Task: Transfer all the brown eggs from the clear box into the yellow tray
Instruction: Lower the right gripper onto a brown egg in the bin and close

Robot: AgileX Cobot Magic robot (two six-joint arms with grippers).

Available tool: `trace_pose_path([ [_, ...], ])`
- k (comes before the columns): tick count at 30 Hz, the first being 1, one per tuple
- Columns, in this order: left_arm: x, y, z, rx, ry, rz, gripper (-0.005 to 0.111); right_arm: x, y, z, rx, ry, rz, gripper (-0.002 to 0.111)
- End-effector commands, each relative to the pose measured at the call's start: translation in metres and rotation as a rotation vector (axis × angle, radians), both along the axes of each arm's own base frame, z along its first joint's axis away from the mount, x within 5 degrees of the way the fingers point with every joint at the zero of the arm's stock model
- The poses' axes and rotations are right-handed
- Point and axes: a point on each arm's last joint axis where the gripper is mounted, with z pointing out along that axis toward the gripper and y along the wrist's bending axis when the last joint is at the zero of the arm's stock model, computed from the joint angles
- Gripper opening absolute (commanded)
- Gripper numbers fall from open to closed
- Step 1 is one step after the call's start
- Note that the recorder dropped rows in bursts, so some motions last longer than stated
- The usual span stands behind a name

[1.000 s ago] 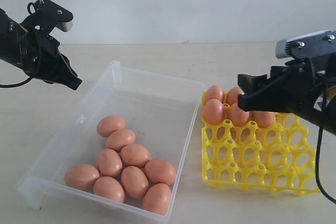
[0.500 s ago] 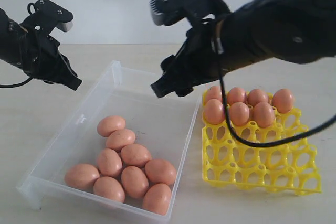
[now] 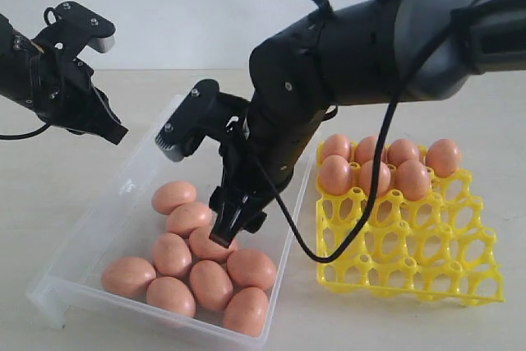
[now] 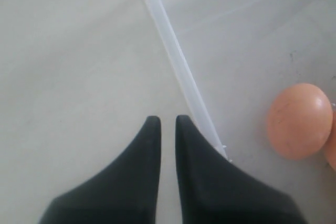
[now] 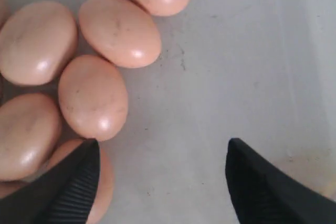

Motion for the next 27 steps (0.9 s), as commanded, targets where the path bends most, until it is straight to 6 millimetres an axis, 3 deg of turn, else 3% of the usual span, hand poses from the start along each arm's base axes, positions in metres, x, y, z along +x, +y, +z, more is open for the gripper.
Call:
trace_pose_path([
  [1,-0.001,0.0,0.002,-0.01,-0.002,0.006,0.008,-0.005,0.011,-0.01,0.013,0.02,0.14,0.062],
  [6,-0.001,0.0,0.002,-0.01,-0.003,0.006,0.008,-0.011,0.026,-0.023,0.056,0.03,0.229,0.062],
  [16,-0.001,0.0,0.002,-0.01,-0.006,0.007,0.008,0.0,0.035,-0.054,0.054,-0.034,0.261,0.062],
  [23,-0.001,0.0,0.002,-0.01,-0.008,0.007,0.008,0.003,0.039,-0.061,0.045,-0.027,0.264,0.061],
  [25,-0.001,0.0,0.002,-0.01,-0.008,0.007,0.008,0.003,0.039,-0.06,0.046,-0.029,0.263,0.053],
  [27,-0.001,0.0,0.002,-0.01,-0.008,0.007,0.008,0.003,0.039,-0.06,0.046,-0.031,0.264,0.037],
])
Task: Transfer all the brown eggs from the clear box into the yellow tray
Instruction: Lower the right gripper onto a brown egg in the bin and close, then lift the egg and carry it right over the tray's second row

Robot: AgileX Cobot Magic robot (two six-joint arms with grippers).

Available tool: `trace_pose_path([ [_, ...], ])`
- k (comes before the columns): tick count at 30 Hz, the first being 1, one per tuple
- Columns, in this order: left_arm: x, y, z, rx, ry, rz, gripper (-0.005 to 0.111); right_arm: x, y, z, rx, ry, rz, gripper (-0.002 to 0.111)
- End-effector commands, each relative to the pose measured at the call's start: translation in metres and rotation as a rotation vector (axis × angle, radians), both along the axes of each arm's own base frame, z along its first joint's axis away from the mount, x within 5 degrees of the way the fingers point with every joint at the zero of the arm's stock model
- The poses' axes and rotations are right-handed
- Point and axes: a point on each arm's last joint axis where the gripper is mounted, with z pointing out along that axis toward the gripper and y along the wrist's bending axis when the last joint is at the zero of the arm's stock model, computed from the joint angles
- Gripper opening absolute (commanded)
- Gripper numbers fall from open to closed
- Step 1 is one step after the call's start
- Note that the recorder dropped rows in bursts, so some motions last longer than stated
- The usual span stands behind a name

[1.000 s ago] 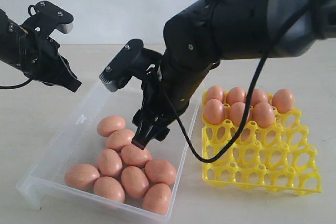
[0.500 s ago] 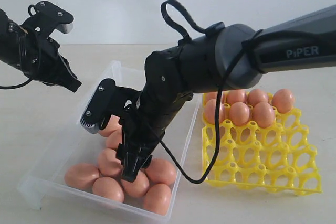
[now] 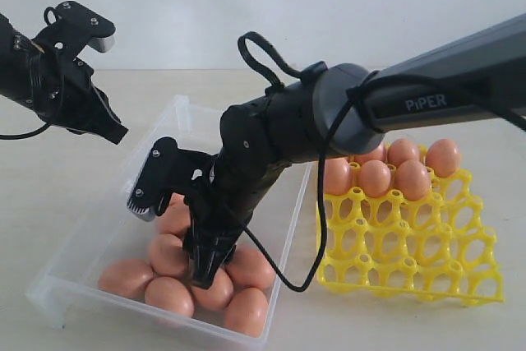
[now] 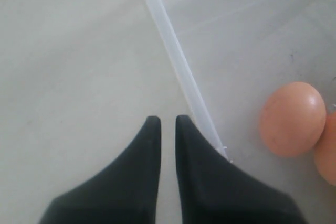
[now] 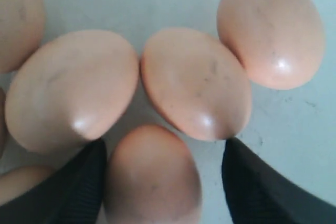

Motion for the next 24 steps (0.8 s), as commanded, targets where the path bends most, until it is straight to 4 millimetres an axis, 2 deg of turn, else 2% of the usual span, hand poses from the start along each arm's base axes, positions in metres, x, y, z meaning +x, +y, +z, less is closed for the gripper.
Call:
trace_pose_path([
  [1,-0.001,0.0,0.002,-0.01,-0.008,0.007,0.008,0.001,0.002,0.002,0.007,-0.013,0.008,0.029],
  [3,-0.001,0.0,0.002,-0.01,-0.008,0.007,0.008,0.002,0.002,0.003,0.016,-0.022,0.005,0.002],
  [4,-0.001,0.0,0.002,-0.01,-0.008,0.007,0.008,0.003,0.002,0.003,0.026,-0.022,-0.013,0.0],
  [9,-0.001,0.001,0.002,-0.004,-0.009,0.004,0.008,0.016,-0.005,0.015,0.1,-0.049,-0.128,0.0],
  [11,-0.001,0.001,0.002,-0.004,-0.009,0.004,0.008,0.025,-0.014,0.031,0.188,-0.086,-0.221,0.0],
  [15,-0.001,0.001,0.002,-0.001,-0.01,0.001,0.008,0.03,-0.035,0.055,0.33,-0.162,-0.337,0.0],
  [20,0.0,0.001,0.002,0.001,-0.018,0.001,0.008,0.016,-0.072,0.082,0.53,-0.319,-0.429,0.0],
  [22,0.0,0.001,0.002,0.0,-0.02,0.002,0.008,0.007,-0.087,0.084,0.588,-0.362,-0.461,0.0],
  [24,0.0,0.001,0.002,0.001,-0.018,0.001,0.008,-0.005,-0.11,0.093,0.714,-0.442,-0.53,0.0],
])
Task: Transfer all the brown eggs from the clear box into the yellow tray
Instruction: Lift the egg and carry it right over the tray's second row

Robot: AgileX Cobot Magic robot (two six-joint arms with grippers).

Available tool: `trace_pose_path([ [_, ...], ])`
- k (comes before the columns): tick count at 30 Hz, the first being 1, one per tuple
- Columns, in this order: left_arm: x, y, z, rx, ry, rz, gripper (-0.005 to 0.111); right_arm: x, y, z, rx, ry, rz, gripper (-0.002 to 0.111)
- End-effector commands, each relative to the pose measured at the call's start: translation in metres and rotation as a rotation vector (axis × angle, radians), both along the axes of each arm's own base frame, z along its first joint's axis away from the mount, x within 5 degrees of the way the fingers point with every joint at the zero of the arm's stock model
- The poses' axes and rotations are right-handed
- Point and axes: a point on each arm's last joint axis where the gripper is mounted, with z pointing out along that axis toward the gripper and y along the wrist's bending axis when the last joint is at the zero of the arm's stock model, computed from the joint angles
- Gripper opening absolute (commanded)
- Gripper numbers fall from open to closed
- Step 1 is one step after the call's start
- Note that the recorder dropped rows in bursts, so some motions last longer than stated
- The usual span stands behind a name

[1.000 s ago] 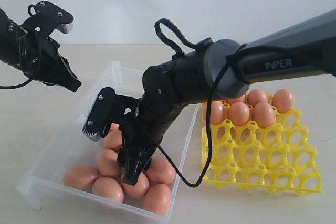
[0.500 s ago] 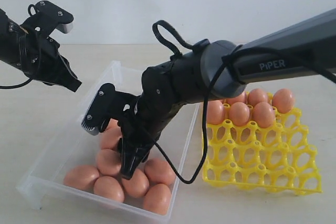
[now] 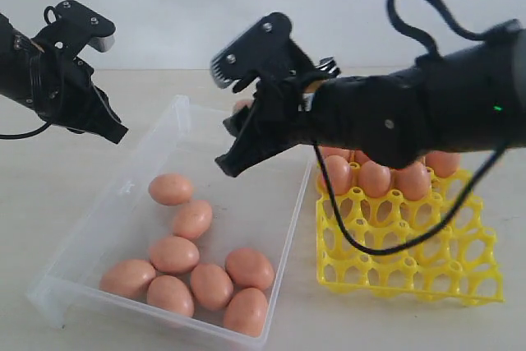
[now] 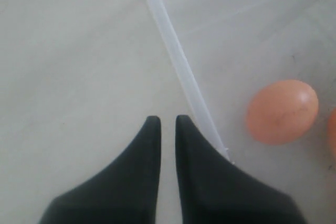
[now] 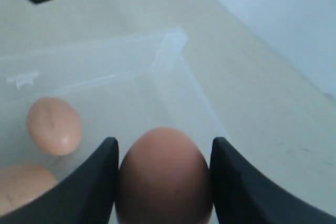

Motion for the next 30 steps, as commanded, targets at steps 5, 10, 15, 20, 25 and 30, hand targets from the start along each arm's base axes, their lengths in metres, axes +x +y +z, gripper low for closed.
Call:
trace_pose_path([
  [5,-0.001,0.001,0.002,-0.003,-0.006,0.003,0.008,-0.031,-0.101,0.01,0.301,-0.247,-0.353,0.0],
  [10,-0.001,0.001,0.002,-0.003,-0.006,0.003,0.008,-0.036,-0.163,-0.02,0.368,-0.203,-0.605,0.0],
  [15,-0.001,0.001,0.002,-0.003,-0.003,0.002,0.008,-0.044,-0.188,-0.03,0.397,-0.208,-0.676,0.0],
  [20,-0.002,0.001,0.001,-0.002,0.009,-0.001,0.008,-0.042,-0.186,-0.048,0.364,-0.171,-0.659,0.0],
  [25,-0.003,0.001,0.001,-0.002,0.013,-0.002,0.008,-0.041,-0.187,-0.065,0.433,-0.212,-0.667,0.0],
  [30,-0.002,0.001,0.001,-0.002,0.011,-0.001,0.008,-0.04,-0.187,-0.089,0.397,-0.151,-0.683,0.0],
])
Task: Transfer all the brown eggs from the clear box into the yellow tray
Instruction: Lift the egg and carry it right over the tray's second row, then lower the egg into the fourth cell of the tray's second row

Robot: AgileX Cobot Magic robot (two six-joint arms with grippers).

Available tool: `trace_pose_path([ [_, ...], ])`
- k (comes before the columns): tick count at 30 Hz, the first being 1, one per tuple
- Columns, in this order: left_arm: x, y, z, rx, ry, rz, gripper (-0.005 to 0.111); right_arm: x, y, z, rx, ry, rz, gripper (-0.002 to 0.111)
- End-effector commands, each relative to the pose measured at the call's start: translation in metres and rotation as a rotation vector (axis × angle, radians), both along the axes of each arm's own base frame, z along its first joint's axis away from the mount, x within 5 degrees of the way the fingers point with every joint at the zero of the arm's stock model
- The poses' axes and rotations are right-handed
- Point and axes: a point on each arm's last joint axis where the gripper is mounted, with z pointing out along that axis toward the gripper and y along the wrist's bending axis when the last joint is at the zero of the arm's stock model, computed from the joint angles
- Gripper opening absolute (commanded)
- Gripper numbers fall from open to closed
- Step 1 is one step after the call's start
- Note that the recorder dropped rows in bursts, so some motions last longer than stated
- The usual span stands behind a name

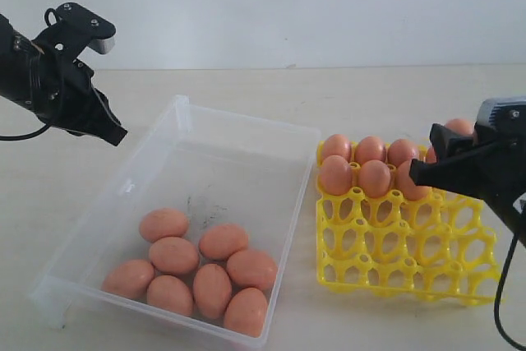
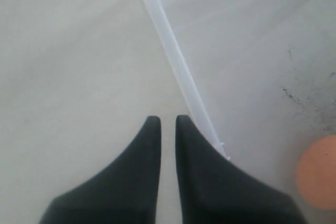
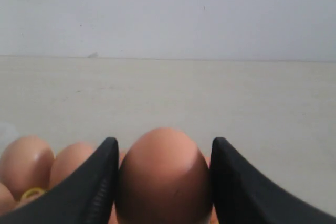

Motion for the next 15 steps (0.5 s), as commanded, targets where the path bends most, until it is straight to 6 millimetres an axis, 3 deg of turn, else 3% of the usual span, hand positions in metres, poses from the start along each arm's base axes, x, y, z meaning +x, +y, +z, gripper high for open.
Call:
trace_pose_path([
  [1,-0.001,0.001,0.002,-0.003,-0.005,0.003,0.008,-0.001,-0.001,-0.02,0.005,0.052,-0.005,0.0],
  [6,-0.001,0.001,0.002,-0.003,-0.009,0.003,0.008,0.002,-0.002,-0.034,-0.018,0.099,-0.023,0.0],
  [15,-0.001,0.001,0.002,-0.003,-0.009,0.003,0.008,0.009,-0.001,-0.031,-0.009,0.079,-0.031,0.0],
])
